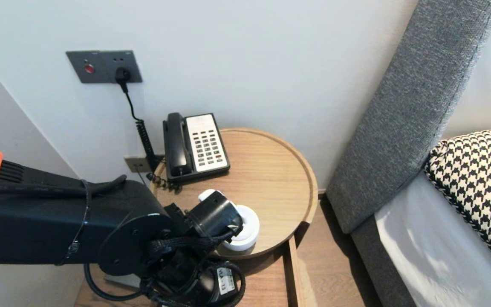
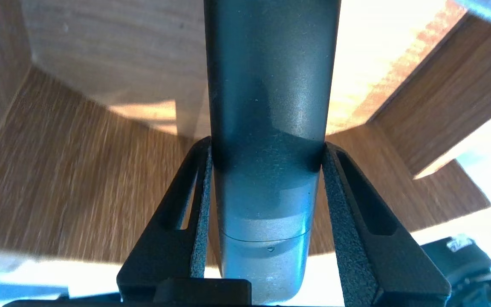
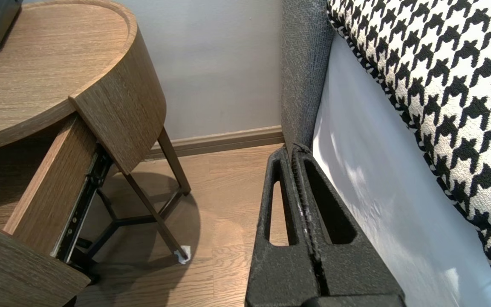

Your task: Take the remote control out of the drawer one by one and place them on the table

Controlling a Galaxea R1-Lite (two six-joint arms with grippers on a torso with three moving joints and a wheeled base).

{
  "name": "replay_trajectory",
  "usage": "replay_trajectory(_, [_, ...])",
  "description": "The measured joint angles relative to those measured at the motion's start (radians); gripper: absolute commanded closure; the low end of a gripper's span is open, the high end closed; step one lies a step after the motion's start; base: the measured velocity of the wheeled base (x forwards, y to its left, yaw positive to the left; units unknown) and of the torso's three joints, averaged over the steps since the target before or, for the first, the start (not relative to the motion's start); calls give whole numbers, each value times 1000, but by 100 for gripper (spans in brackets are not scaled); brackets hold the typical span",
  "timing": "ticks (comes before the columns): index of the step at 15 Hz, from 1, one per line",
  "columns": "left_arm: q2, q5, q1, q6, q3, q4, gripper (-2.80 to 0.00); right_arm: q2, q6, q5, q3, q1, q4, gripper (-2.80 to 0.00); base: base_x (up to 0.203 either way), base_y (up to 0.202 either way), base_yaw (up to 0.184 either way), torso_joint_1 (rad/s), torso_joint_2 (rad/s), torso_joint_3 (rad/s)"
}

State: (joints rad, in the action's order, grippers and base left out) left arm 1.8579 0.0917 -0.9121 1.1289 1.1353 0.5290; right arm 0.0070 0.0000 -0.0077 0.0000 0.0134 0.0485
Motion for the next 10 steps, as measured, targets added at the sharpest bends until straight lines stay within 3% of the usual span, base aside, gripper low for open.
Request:
replay_trajectory(4, [-7, 53, 14, -29, 80, 109, 0, 0, 0, 0, 0, 0, 0, 0, 0, 0, 0, 0, 0, 0])
replay_trajectory(10, [-18, 112, 15, -66, 103, 184, 0, 0, 0, 0, 0, 0, 0, 0, 0, 0, 0, 0, 0, 0])
